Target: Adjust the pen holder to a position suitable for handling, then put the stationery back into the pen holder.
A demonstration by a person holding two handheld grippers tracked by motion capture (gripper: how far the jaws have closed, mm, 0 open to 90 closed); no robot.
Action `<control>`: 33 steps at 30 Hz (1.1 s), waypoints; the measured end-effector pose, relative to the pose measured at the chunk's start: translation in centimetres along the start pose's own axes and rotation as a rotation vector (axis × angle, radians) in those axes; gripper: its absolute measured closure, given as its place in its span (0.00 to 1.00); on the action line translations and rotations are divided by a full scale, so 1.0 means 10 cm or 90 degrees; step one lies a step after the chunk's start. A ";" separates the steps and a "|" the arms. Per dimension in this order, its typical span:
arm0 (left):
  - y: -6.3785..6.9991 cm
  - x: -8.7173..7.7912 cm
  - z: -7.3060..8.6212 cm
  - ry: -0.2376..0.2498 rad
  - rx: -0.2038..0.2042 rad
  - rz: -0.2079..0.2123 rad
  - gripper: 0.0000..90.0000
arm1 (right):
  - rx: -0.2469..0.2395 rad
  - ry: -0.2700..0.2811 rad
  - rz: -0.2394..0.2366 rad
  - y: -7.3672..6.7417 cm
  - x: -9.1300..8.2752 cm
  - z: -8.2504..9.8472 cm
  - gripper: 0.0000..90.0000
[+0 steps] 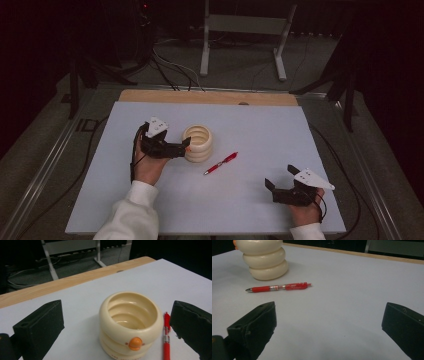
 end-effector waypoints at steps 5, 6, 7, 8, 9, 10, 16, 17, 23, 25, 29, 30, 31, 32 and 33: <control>0.05 -0.01 0.03 0.007 0.000 0.011 0.00 | 0.000 -0.002 0.000 0.00 0.01 0.00 0.00; 0.07 -0.02 0.03 0.010 0.000 0.014 0.00 | 0.001 -0.001 0.000 0.00 0.01 0.00 0.00; 0.08 -0.01 0.04 0.012 -0.002 0.017 0.00 | 0.001 -0.002 0.001 0.00 0.01 0.00 0.00; 0.10 -0.01 0.05 0.014 -0.003 0.022 0.00 | 0.001 -0.001 0.001 0.00 0.01 0.00 0.00; 0.11 -0.01 0.05 0.015 -0.005 0.028 0.00 | 0.002 0.000 0.002 0.00 0.01 0.00 0.00; 0.13 -0.01 0.06 0.017 -0.003 0.031 0.00 | 0.002 0.000 0.002 0.00 0.00 0.00 0.00; 0.25 -0.01 0.07 0.019 0.006 0.044 0.00 | 0.002 0.000 0.002 0.00 0.00 0.00 0.00; 0.27 -0.01 0.07 0.020 0.007 0.047 0.00 | 0.002 0.000 0.002 0.00 0.00 0.00 0.00; 0.42 0.01 0.08 0.021 0.020 0.075 0.00 | 0.005 0.001 0.002 0.01 0.00 0.00 0.00; 0.47 0.02 0.09 0.020 0.027 0.083 0.00 | 0.004 0.002 0.003 0.01 0.00 0.00 0.00; 0.57 0.06 0.10 0.012 0.041 0.098 0.00 | 0.006 0.001 0.001 0.01 0.00 0.00 0.00; 0.60 0.07 0.11 0.012 0.042 0.102 0.00 | 0.005 0.001 0.002 0.01 0.00 0.00 0.00; 0.61 0.07 0.12 0.009 0.045 0.104 0.00 | 0.004 0.002 0.002 0.01 0.00 0.00 0.00; 0.63 0.08 0.12 0.007 0.047 0.109 0.00 | 0.004 0.002 0.002 0.01 0.00 0.00 0.00; 0.67 0.09 0.13 0.005 0.051 0.114 0.00 | 0.005 0.002 0.002 0.01 0.00 0.00 0.00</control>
Point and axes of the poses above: each handheld gripper's, and its own axes: x roughly forward along the jaws, z roughly out of its underside, y roughly to its right, the point moved 6 cm from there along x, roughly forward along the jaws, and after that the axes turned 3 degrees about -z, right-handed, at the moved point
